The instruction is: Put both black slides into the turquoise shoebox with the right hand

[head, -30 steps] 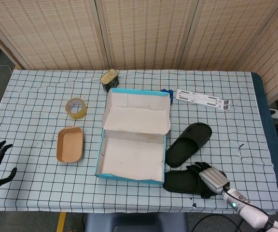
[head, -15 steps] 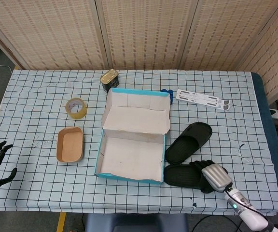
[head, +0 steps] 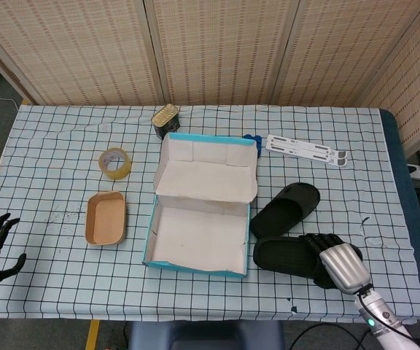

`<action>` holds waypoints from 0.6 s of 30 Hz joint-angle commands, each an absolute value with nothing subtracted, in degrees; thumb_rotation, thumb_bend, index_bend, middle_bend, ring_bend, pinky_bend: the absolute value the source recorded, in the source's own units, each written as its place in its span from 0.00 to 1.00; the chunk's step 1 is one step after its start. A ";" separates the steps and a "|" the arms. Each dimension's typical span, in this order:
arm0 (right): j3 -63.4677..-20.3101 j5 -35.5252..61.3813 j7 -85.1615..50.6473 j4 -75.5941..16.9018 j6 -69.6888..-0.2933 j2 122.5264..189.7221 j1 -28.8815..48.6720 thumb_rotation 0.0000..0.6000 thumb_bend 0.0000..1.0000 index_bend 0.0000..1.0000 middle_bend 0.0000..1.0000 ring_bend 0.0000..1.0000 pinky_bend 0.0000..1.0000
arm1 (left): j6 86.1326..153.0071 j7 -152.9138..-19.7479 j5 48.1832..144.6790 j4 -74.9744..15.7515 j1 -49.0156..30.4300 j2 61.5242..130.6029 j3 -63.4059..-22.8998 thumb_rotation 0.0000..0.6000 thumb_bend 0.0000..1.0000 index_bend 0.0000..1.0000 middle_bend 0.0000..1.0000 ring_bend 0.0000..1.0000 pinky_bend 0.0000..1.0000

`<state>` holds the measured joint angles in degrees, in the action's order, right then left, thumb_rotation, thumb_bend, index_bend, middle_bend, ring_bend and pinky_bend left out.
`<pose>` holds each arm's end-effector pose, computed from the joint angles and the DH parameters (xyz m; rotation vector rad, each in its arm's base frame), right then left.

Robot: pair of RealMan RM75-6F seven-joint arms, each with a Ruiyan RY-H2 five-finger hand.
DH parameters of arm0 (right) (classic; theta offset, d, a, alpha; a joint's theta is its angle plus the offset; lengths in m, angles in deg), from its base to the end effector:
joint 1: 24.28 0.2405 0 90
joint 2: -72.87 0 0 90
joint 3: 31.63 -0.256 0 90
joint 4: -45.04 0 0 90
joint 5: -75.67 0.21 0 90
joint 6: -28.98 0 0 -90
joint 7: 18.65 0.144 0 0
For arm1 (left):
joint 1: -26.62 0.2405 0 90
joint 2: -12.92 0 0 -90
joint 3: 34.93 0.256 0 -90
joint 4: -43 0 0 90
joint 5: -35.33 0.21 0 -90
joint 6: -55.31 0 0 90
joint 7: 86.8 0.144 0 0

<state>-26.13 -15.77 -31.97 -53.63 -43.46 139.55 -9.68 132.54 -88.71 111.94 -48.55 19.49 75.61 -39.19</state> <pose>-0.2625 -0.1848 0.0847 1.8430 -0.8953 0.7872 -0.3350 0.1974 0.1639 -1.3129 -1.0294 -0.7970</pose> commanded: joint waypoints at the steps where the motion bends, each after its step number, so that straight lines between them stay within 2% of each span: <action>1: -27.30 -16.24 -33.02 -58.92 -43.80 136.36 -9.22 1.00 0.04 0.52 0.46 0.30 0.35 | 132.46 -88.66 111.91 -48.53 19.45 75.62 -39.20 1.00 0.36 0.13 0.04 0.08 0.30; 9: -31.13 -15.88 -34.99 -64.16 -37.93 137.58 -3.76 1.00 0.04 0.52 0.46 0.31 0.36 | 132.31 -88.67 111.79 -48.61 19.46 75.55 -39.12 1.00 0.36 0.13 0.04 0.08 0.30; 18: -37.40 -4.07 -46.13 -68.77 -28.88 143.84 3.89 1.00 0.04 0.52 0.46 0.31 0.36 | 131.68 -89.13 111.69 -48.64 19.34 75.26 -38.97 1.00 0.36 0.13 0.04 0.08 0.30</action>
<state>-35.11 -8.24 -42.58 -67.10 -31.50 141.52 1.31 131.73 -89.07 111.73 -48.63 19.35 75.30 -38.96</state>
